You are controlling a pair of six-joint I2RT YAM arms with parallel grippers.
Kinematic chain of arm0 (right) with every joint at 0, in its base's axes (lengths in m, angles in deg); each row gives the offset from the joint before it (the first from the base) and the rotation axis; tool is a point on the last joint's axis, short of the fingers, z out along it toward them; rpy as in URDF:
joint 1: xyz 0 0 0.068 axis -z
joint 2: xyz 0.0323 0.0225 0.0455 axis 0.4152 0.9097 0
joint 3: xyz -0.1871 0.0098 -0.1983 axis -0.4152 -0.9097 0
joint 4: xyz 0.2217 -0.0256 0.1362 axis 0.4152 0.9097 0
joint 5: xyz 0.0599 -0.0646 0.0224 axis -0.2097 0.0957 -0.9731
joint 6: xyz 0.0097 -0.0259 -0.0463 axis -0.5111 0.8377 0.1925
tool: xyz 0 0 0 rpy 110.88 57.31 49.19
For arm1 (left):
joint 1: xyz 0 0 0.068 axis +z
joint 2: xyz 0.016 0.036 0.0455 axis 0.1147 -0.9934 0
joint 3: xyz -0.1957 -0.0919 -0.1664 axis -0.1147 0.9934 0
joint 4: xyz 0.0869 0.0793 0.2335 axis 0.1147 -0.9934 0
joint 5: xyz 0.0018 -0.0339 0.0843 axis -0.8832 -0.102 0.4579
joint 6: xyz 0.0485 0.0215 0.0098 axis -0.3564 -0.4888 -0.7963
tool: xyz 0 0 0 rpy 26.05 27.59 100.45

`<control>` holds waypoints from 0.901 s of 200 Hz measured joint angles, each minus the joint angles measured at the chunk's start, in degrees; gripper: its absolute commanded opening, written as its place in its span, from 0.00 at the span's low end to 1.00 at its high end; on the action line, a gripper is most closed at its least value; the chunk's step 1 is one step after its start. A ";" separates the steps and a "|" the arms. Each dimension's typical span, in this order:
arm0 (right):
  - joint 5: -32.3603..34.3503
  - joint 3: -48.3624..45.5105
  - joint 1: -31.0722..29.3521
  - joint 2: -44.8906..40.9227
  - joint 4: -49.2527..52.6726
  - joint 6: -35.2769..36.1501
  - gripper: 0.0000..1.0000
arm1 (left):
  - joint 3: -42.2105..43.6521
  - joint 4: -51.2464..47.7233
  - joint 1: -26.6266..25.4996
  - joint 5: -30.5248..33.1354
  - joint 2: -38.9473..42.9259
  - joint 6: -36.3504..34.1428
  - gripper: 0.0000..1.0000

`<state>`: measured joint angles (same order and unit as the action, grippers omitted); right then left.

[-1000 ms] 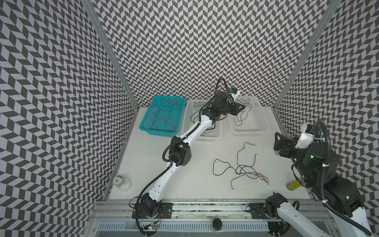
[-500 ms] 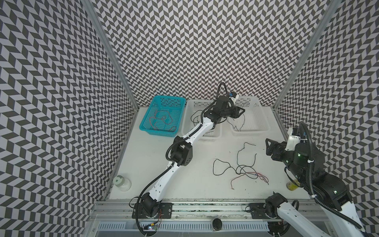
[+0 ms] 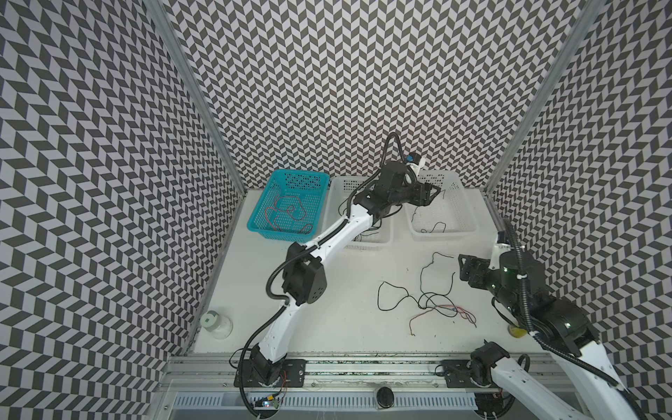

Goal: Untangle the cables

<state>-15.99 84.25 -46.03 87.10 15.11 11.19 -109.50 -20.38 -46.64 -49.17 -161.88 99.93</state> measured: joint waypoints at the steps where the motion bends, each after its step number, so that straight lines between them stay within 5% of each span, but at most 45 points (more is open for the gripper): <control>1: -0.13 -0.35 0.00 0.11 -0.04 -0.11 0.81 | 0.55 0.13 0.00 0.13 0.52 -0.04 0.70; 34: -3.98 -7.63 0.00 4.26 -2.05 -2.10 0.80 | 18.71 2.49 0.74 4.92 17.90 -2.08 0.70; 78: -10.10 -12.85 -0.96 13.07 -8.20 -4.48 0.74 | 40.72 2.78 -0.94 10.62 31.43 -2.01 0.69; 116: -11.13 -13.27 -11.50 20.26 -14.01 -4.02 0.75 | 56.54 -0.11 -1.49 13.29 40.61 0.83 0.71; 163: -11.41 -13.92 -15.08 28.52 -16.65 -3.37 0.71 | 61.20 -8.17 -1.46 14.95 54.88 2.03 0.75; 180: -11.43 -14.91 -15.58 29.90 -17.64 -3.30 0.62 | 61.55 -11.54 -1.46 15.45 59.30 1.77 0.76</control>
<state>-27.42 69.34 -61.61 117.00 -2.53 7.89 -47.95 -31.92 -48.10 -33.72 -102.58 101.70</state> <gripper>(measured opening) 0.686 0.754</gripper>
